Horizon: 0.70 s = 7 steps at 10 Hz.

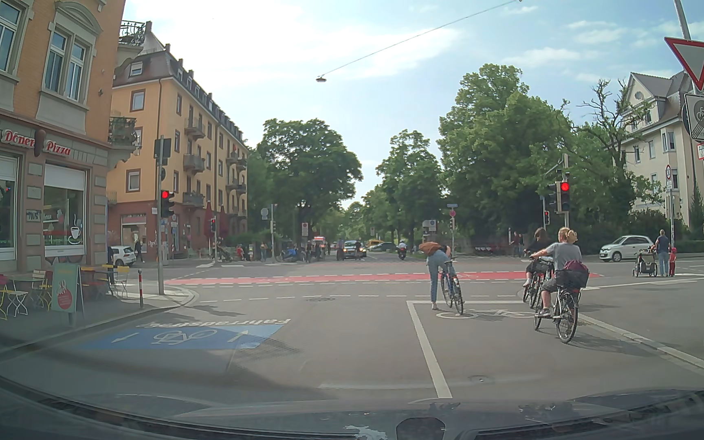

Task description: Follow the waypoints while adhering to traffic rules and regulations

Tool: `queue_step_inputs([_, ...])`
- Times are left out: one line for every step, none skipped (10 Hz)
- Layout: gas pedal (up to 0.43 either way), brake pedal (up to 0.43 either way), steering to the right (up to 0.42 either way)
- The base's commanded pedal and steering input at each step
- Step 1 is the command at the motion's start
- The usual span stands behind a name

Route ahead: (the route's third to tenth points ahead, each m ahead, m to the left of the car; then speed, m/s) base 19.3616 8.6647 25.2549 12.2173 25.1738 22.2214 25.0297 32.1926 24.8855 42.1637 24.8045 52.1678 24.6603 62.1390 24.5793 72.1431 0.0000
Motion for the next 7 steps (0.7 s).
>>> queue_step_inputs([0.0,0.293,-0.014])
queue_step_inputs([0.0,0.293,-0.014])
queue_step_inputs([0.0,0.287,-0.014])
queue_step_inputs([0.0,0.293,-0.014])
queue_step_inputs([0.0,0.293,-0.014])
queue_step_inputs([0.0,0.293,-0.014])
queue_step_inputs([0.0,0.293,-0.014])
